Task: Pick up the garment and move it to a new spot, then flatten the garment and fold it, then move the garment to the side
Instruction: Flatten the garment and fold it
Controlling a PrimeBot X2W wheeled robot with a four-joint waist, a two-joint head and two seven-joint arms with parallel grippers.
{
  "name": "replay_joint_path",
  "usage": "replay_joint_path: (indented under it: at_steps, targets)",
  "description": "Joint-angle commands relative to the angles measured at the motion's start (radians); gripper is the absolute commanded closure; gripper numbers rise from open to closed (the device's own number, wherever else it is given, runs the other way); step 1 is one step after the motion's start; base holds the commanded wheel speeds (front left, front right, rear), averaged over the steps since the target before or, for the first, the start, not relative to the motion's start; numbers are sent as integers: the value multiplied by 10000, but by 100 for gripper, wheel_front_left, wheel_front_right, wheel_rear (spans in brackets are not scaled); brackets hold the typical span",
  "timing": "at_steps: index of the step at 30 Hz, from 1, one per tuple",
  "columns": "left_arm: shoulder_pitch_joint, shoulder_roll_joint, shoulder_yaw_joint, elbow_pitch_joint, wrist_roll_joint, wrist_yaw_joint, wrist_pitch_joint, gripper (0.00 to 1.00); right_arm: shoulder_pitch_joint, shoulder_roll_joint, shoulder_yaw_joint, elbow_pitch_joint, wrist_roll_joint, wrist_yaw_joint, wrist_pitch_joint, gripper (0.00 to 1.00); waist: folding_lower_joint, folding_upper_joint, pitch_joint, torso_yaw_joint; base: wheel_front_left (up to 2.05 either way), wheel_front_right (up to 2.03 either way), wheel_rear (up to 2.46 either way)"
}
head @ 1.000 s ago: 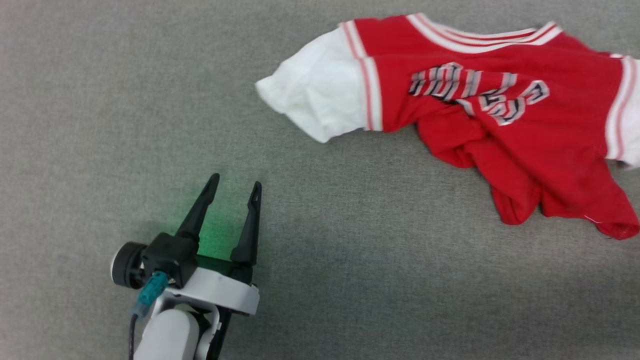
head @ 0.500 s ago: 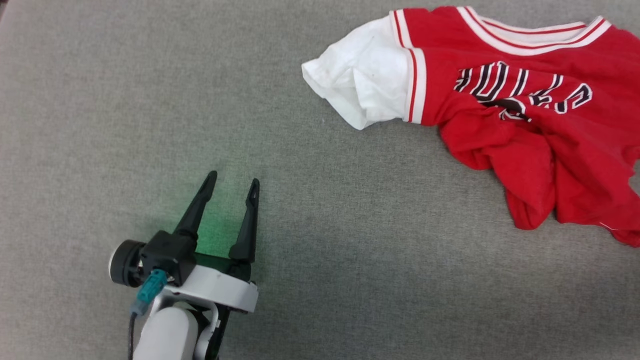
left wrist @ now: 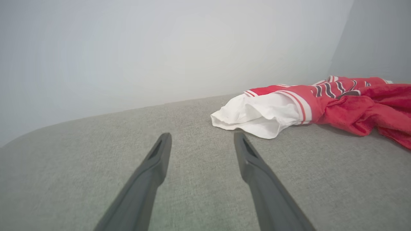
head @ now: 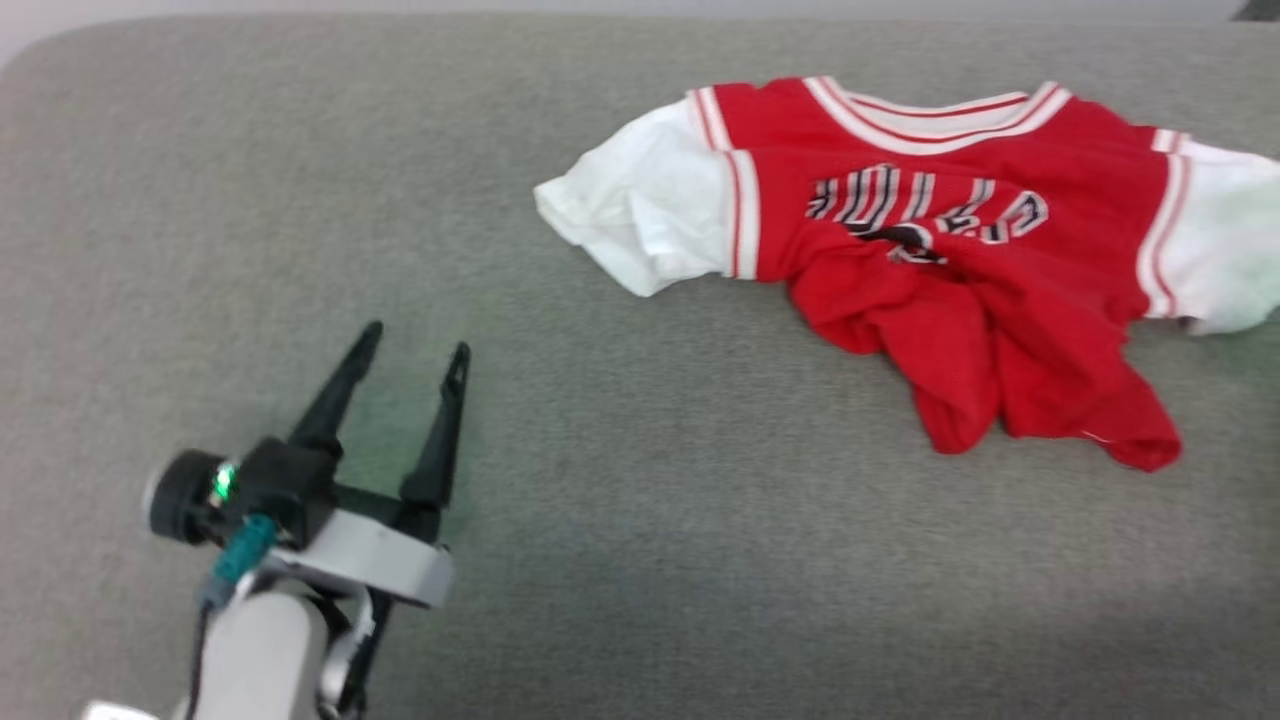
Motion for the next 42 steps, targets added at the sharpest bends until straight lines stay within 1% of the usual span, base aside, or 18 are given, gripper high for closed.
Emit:
replay_joint_path:
  at_steps: [1,3,5,8,9,11,14,17,21,24,28,31,37,38,39,40,41,42]
  targets:
    - [-290,223,-38,-126,67,-94,156,0,457,190,-479,-916,-200,-14,-53,0,0,-1,-327,-581,0,0,0]
    - [-621,536,-112,-232,93,-159,391,0,1284,524,-1301,-2105,-460,-14,-57,0,0,-1,-349,-846,0,0,0]
    - [-1097,810,-249,-336,-56,-243,663,0,2182,1126,-2126,-3436,-694,-14,-42,0,0,-1,-331,-1096,0,0,0]
    - [-2095,1385,-591,-210,-210,-312,1134,0,3392,1939,-3183,-5218,-1090,-14,-48,0,0,-1,-247,-1467,0,0,0]
    - [-2469,1508,-758,-55,-369,-339,1326,0,3787,2258,-3442,-5696,-1248,-14,-47,0,0,-1,-213,-1581,0,0,0]
    - [-3283,1947,-1243,365,-700,-344,1731,0,4446,2847,-3720,-6503,-1553,-14,-47,0,0,-1,-108,-1846,0,0,0]
    - [-4546,2473,-2078,1267,-1891,-331,2519,0,5090,3460,-4013,-7323,-1910,-14,-47,0,0,-1,92,-2271,0,0,0]
    - [-5771,3001,-2847,2381,-3143,-333,3489,0,5494,3856,-4085,-7809,-2101,-14,-46,0,0,-1,360,-2694,0,0,0]
    - [-7101,3369,-3631,3754,-5169,-335,5376,0,5783,4108,-4164,-8138,-2207,-14,-47,0,0,-1,754,-3179,0,0,0]
    - [-7866,3766,-4302,4283,-6380,-335,6990,0,5844,4241,-4168,-8313,-2214,-14,-49,0,0,-1,1020,-3455,0,0,0]
    - [-8558,4128,-5043,4667,-7350,-336,8625,0,5769,4395,-4149,-8449,-2251,-14,-49,0,0,-1,1287,-3695,0,0,0]
    - [-8984,4412,-5396,4859,-7766,-337,9251,0,5668,4476,-4070,-8524,-2305,-14,-49,0,0,-1,1450,-3824,0,0,0]
    - [-9570,4626,-6006,5203,-8095,-337,9656,0,5466,4556,-3861,-8657,-2432,-14,-49,0,0,-1,1772,-3994,0,0,0]
    - [-9535,4570,-6104,5277,-8281,-337,9808,4,5472,4552,-3852,-8667,-2451,-14,-49,0,0,-1,1788,-4000,0,0,0]
    - [-9508,4515,-6187,5328,-8456,-337,9997,25,5479,4552,-3853,-8672,-2446,-14,-50,0,0,-1,1811,-3997,0,0,0]
    - [-9518,4491,-6279,5323,-8598,-339,10152,39,5460,4546,-3866,-8680,-2449,-14,-50,0,0,-1,1834,-3989,0,0,0]
    - [-9555,4480,-6354,5301,-8749,-339,10308,58,5422,4505,-3868,-8685,-2449,-14,-50,0,0,-1,1863,-3978,0,0,0]
    - [-9555,4480,-6354,5301,-8749,-339,10308,58,5422,4505,-3868,-8685,-2449,-14,-50,0,0,-1,1863,-3978,0,0,0]
